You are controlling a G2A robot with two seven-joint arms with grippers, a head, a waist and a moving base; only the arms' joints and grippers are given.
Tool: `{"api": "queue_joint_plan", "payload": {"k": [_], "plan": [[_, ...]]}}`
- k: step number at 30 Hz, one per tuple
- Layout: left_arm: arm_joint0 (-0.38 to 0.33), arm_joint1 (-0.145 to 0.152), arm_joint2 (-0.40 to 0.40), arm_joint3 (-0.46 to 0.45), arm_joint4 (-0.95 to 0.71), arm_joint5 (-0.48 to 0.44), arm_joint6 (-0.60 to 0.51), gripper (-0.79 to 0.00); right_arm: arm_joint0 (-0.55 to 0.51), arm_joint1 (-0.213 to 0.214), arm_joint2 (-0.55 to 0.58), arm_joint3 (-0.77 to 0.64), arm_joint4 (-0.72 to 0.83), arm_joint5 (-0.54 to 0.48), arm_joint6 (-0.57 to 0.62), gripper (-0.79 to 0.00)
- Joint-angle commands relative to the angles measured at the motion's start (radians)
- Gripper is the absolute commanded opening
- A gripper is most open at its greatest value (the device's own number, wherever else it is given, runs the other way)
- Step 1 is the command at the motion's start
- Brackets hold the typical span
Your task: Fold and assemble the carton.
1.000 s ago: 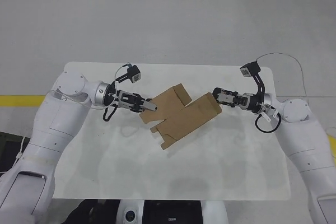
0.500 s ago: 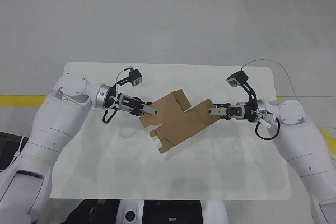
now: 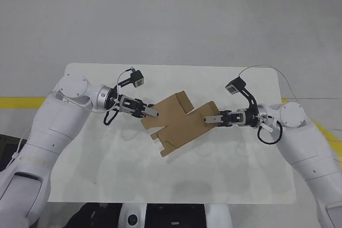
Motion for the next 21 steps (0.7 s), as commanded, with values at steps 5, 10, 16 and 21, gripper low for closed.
{"api": "queue_joint_plan", "payload": {"k": [5,10,16,21], "plan": [[-0.008,0.006,0.016,0.000,-0.009,-0.007,0.000,-0.785,0.003,0.005,-0.016,-0.001,0.008,0.001,0.001,-0.751],[-0.016,0.010,0.026,0.000,-0.014,-0.018,0.000,-0.785,0.008,0.008,-0.028,-0.001,0.011,0.003,0.003,-0.785],[-0.022,0.013,0.021,0.009,-0.032,-0.027,0.000,-0.025,0.016,0.014,-0.040,0.006,-0.005,-0.004,-0.004,-0.785],[-0.020,0.014,-0.007,0.023,-0.052,-0.030,0.032,0.000,0.031,0.019,-0.044,0.027,-0.039,-0.034,-0.034,-0.785]]}}
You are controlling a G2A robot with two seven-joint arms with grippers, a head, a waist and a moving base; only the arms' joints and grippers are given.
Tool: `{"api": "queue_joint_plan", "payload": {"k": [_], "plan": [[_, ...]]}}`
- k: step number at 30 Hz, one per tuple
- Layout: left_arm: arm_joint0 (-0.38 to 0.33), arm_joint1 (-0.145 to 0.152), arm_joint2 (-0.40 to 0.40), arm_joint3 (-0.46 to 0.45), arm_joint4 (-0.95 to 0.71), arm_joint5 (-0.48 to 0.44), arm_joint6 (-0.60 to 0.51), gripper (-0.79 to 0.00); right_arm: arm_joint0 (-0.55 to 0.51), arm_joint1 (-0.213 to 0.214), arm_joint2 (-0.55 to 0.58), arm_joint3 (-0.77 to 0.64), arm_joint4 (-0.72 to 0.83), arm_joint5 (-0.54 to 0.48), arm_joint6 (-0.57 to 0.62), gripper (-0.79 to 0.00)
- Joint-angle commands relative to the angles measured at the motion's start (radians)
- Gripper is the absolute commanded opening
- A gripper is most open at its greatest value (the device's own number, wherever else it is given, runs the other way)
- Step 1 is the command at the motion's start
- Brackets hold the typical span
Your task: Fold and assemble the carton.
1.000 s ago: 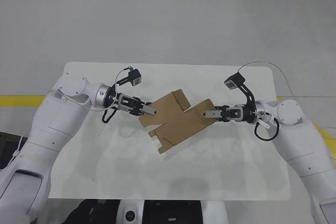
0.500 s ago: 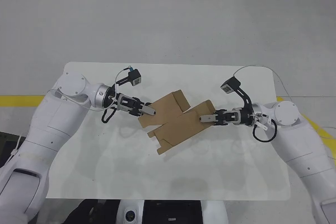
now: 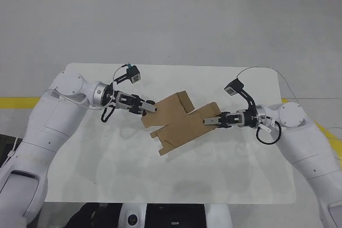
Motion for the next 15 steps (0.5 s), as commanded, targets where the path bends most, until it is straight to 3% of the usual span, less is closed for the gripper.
{"api": "queue_joint_plan", "payload": {"k": [1,6,15], "plan": [[0.006,0.001,-0.014,0.003,-0.006,-0.005,0.029,0.000,0.007,0.002,-0.001,0.010,-0.014,-0.017,-0.017,-0.785],[0.058,0.005,-0.040,-0.020,-0.002,-0.005,0.144,0.000,0.017,0.005,-0.004,0.031,-0.036,-0.054,-0.054,-0.785],[0.191,0.013,-0.085,-0.138,0.003,0.003,0.346,0.000,0.029,0.006,-0.011,0.062,-0.058,-0.094,-0.094,-0.785]]}}
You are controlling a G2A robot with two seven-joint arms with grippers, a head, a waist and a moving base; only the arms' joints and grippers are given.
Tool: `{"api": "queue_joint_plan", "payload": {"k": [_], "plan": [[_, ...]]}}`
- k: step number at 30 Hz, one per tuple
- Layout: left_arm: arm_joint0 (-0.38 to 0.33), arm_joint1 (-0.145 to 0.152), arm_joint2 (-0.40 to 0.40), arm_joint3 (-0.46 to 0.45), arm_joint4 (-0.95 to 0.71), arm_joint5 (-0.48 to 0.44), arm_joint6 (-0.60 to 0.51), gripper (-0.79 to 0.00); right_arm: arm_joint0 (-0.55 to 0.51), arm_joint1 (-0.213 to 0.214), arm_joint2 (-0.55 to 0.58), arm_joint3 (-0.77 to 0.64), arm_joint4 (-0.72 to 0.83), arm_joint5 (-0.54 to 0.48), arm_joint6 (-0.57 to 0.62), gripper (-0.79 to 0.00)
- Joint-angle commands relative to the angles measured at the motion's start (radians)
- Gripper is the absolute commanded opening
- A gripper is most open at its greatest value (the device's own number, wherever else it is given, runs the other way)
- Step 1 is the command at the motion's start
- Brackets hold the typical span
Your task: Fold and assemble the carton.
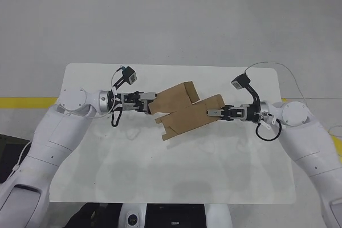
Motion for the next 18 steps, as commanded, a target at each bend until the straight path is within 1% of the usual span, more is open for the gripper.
{"api": "queue_joint_plan", "payload": {"k": [1,6,12,18], "plan": [[0.026,0.002,-0.017,-0.031,-0.001,-0.011,0.038,0.000,0.002,0.000,-0.003,0.005,-0.004,-0.004,-0.004,-0.785],[0.059,0.010,-0.056,-0.080,0.008,-0.009,0.072,0.000,0.008,-0.001,-0.011,0.018,-0.022,-0.010,-0.010,-0.785],[0.070,0.015,-0.087,-0.129,0.001,0.023,0.032,0.000,0.016,-0.002,-0.010,0.046,-0.058,-0.034,-0.035,-0.785],[0.068,0.013,-0.100,-0.148,-0.007,0.029,0.021,0.000,0.019,-0.008,-0.018,0.054,-0.073,-0.050,-0.050,-0.785]]}}
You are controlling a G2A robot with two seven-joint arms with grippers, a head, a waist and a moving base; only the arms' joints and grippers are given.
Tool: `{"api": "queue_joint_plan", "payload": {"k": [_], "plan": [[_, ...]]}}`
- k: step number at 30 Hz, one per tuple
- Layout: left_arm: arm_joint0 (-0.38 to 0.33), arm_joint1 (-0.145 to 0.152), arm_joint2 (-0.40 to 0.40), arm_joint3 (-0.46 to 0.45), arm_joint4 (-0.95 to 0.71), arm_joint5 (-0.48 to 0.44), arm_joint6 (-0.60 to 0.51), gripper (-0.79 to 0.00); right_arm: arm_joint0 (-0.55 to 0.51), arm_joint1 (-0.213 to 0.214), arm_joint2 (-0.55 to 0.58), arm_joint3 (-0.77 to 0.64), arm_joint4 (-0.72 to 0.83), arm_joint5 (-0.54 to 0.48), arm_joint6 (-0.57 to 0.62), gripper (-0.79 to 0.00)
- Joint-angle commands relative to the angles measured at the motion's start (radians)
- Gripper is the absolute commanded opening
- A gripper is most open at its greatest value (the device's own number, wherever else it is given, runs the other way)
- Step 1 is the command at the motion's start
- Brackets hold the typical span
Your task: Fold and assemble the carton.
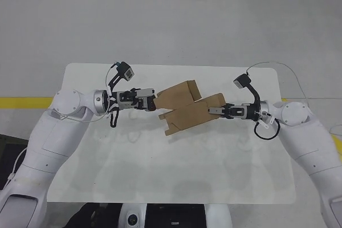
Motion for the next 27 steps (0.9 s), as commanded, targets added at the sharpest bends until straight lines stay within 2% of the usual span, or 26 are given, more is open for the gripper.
{"api": "queue_joint_plan", "payload": {"k": [1,12,24,27], "plan": [[-0.002,-0.003,0.003,0.001,0.001,-0.001,-0.001,0.000,0.000,-0.003,-0.004,0.000,-0.002,-0.004,-0.003,-0.785],[-0.010,-0.031,0.043,0.045,-0.014,-0.025,0.082,0.000,0.004,-0.012,-0.011,-0.005,0.001,-0.012,-0.011,-0.785],[0.008,-0.041,0.045,0.064,0.012,-0.025,0.080,0.000,0.005,-0.019,-0.010,-0.012,0.001,-0.016,-0.016,-0.785],[0.014,-0.041,0.037,0.065,0.015,-0.026,0.082,-0.117,0.004,-0.021,-0.011,-0.011,0.001,-0.015,-0.015,-0.785]]}}
